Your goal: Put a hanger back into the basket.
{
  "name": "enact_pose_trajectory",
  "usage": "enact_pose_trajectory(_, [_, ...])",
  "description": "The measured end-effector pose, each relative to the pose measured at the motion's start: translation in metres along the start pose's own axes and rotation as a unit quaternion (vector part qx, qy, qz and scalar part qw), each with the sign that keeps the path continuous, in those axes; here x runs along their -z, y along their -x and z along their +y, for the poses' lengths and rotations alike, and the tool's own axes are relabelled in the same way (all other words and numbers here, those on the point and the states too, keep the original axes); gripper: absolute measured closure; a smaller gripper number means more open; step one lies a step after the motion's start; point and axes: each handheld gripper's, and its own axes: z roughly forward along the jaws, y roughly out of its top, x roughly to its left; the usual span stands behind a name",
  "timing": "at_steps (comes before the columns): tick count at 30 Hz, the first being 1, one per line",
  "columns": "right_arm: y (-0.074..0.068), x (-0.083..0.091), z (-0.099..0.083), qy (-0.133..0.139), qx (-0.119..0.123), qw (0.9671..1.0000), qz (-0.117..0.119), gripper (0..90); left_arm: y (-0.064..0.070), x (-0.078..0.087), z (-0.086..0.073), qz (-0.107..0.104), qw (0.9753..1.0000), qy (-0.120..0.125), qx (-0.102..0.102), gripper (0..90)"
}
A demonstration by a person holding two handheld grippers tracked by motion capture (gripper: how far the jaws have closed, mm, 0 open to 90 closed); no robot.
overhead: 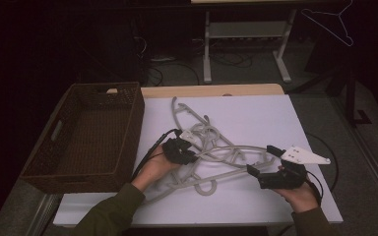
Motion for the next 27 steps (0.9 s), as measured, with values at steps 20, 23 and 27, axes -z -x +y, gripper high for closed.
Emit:
enact_pose_trajectory(20, [0.001,0.0,0.0,0.001,-0.001,1.0,-0.002,1.9,-0.009,0.012,-0.002,-0.018,0.9994,0.017,0.023,81.9])
enact_pose_trajectory(23, [0.002,0.0,0.0,-0.002,-0.003,1.0,-0.003,1.9,-0.011,0.015,-0.001,-0.021,0.9992,0.023,0.024,82.0])
enact_pose_trajectory(27, [0.001,0.0,0.0,-0.001,-0.002,1.0,-0.003,1.9,-0.012,0.013,-0.002,-0.015,0.9992,0.025,0.029,82.0])
